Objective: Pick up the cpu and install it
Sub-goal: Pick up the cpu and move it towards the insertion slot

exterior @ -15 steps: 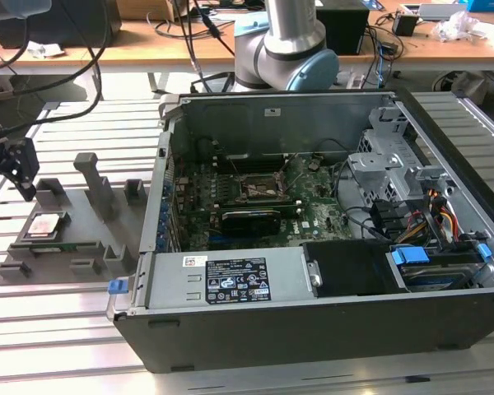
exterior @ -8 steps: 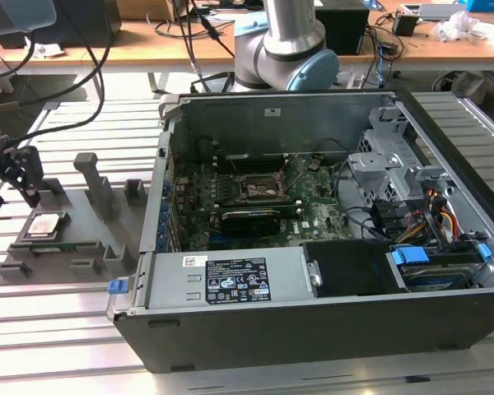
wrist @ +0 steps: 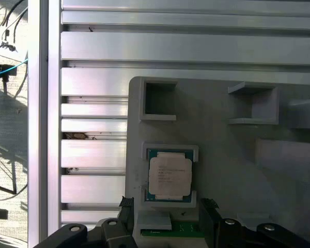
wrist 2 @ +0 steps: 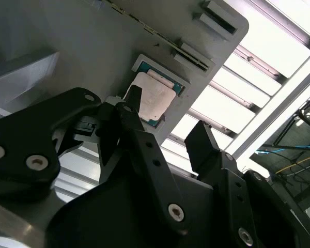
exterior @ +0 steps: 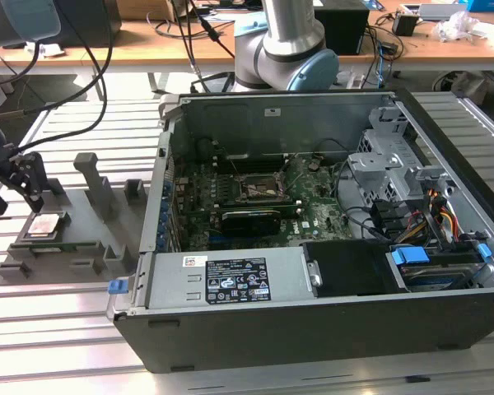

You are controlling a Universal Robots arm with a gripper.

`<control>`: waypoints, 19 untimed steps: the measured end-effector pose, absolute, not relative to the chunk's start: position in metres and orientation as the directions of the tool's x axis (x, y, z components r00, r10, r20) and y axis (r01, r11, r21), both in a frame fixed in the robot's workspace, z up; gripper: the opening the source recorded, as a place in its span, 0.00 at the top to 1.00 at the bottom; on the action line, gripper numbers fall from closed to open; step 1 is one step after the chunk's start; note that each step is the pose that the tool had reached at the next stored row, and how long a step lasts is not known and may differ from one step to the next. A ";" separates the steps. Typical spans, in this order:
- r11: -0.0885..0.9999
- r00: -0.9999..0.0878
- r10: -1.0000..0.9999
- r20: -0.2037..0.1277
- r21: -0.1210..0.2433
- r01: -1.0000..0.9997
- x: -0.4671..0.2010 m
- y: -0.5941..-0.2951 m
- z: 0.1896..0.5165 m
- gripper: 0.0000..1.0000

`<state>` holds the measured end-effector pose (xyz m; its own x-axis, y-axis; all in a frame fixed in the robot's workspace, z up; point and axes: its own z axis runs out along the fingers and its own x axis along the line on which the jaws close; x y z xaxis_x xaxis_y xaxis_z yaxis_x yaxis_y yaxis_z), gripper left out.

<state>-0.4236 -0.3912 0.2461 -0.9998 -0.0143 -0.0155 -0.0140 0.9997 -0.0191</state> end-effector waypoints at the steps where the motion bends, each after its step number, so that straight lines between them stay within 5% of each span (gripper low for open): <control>1: 1.000 -1.000 -0.014 -0.016 -0.019 -0.014 -0.424 -0.391 0.245 0.38; 19: 1.000 -1.000 -0.014 -0.016 -0.019 -0.014 -0.424 -0.391 0.220 0.38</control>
